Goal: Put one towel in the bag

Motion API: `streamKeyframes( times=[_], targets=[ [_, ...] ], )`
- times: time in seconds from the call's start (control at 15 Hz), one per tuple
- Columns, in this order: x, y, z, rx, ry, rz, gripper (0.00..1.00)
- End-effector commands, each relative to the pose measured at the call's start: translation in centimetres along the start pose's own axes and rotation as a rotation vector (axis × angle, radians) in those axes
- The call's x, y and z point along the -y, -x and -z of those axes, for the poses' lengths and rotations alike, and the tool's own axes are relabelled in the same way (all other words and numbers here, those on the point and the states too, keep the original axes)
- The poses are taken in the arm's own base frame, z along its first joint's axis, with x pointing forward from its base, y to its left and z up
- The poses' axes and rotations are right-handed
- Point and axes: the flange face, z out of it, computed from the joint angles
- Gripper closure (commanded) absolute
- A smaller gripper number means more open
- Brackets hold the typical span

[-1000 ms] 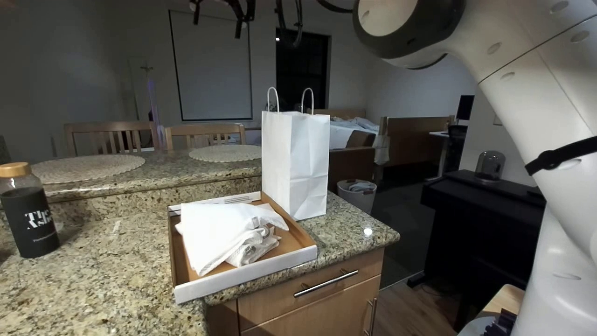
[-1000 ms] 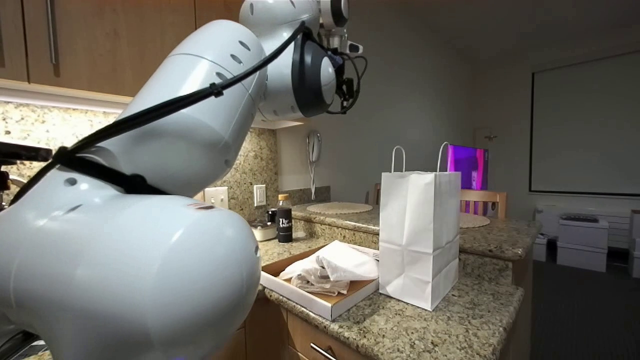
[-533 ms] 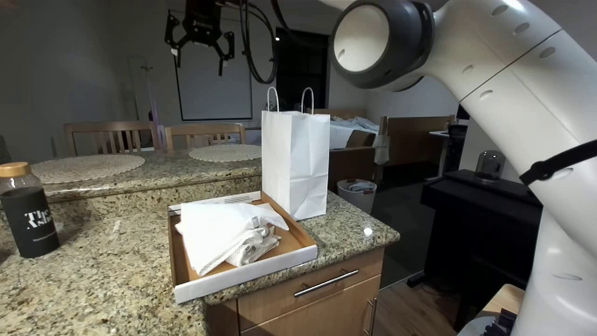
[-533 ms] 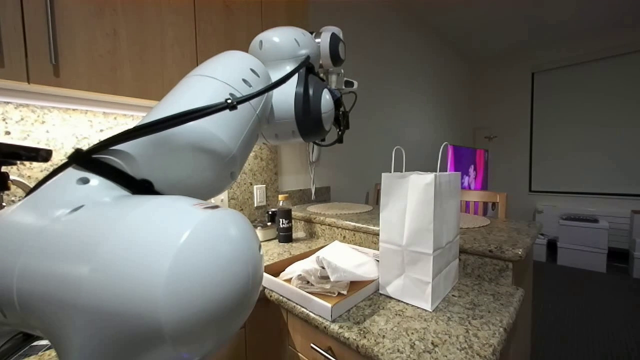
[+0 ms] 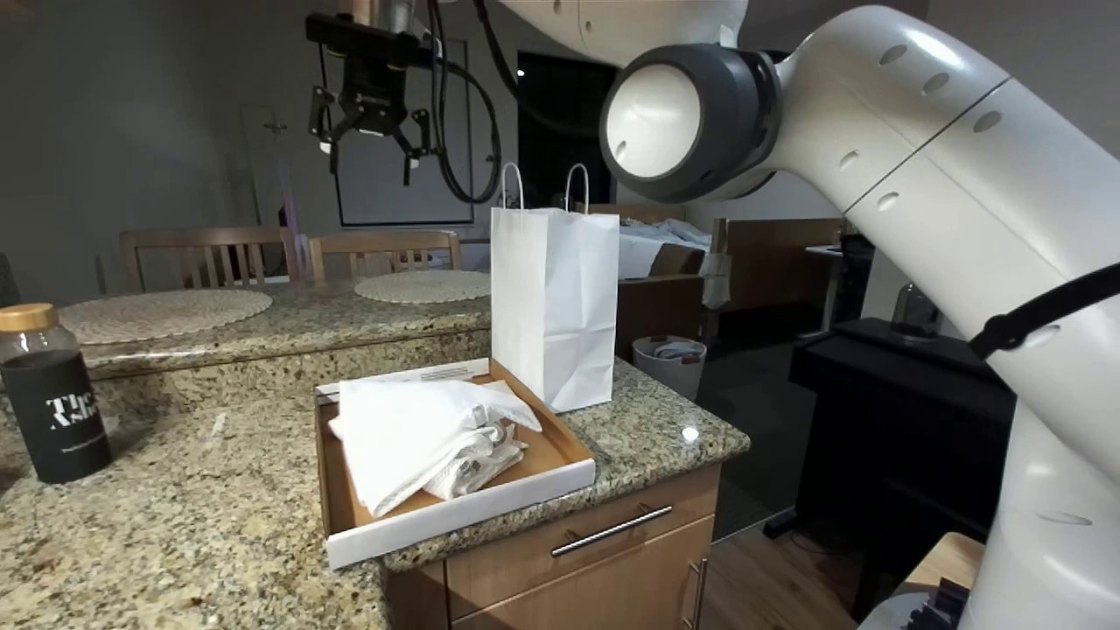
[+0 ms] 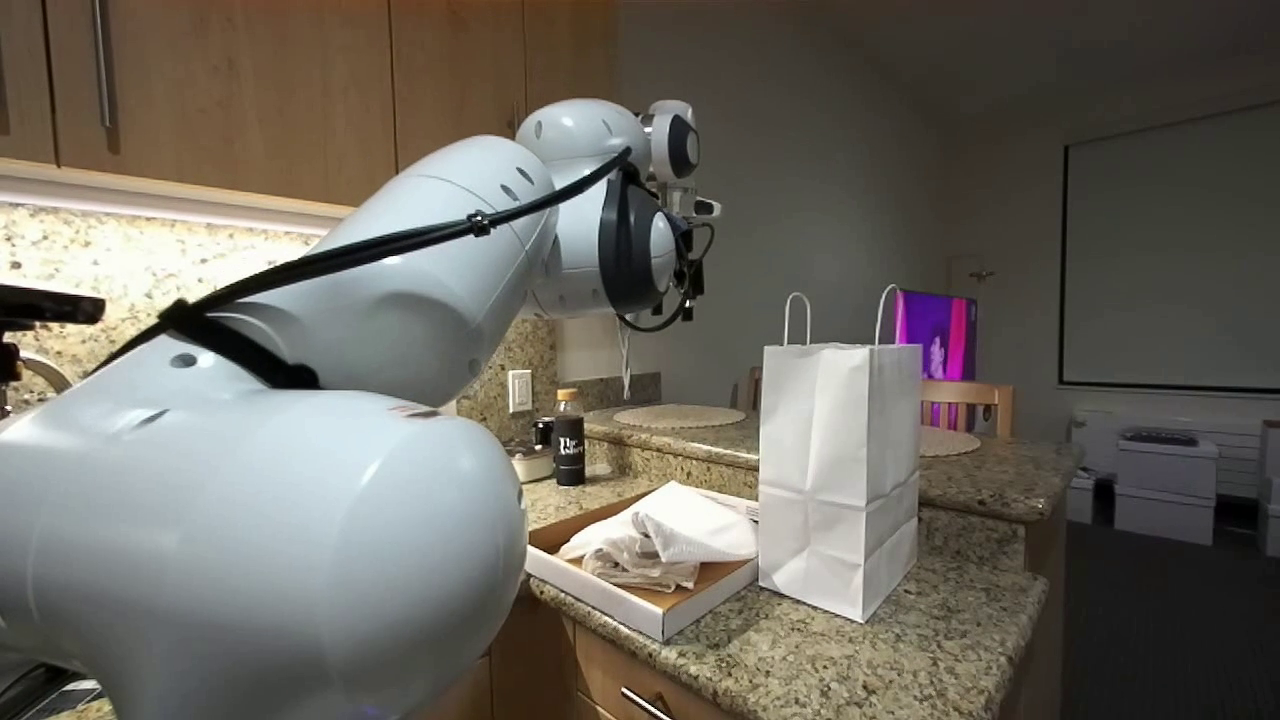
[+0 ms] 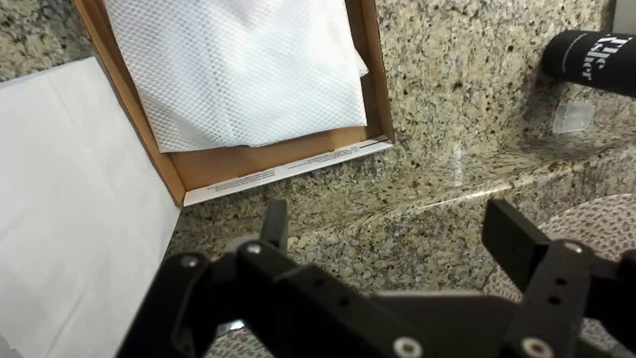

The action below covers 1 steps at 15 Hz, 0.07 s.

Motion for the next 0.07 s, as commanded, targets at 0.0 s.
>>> streamKeyframes(
  times=[0.0],
  targets=[
    [-0.07, -0.02, 0.24, -0.001, -0.001, 0.001, 0.00]
  ],
)
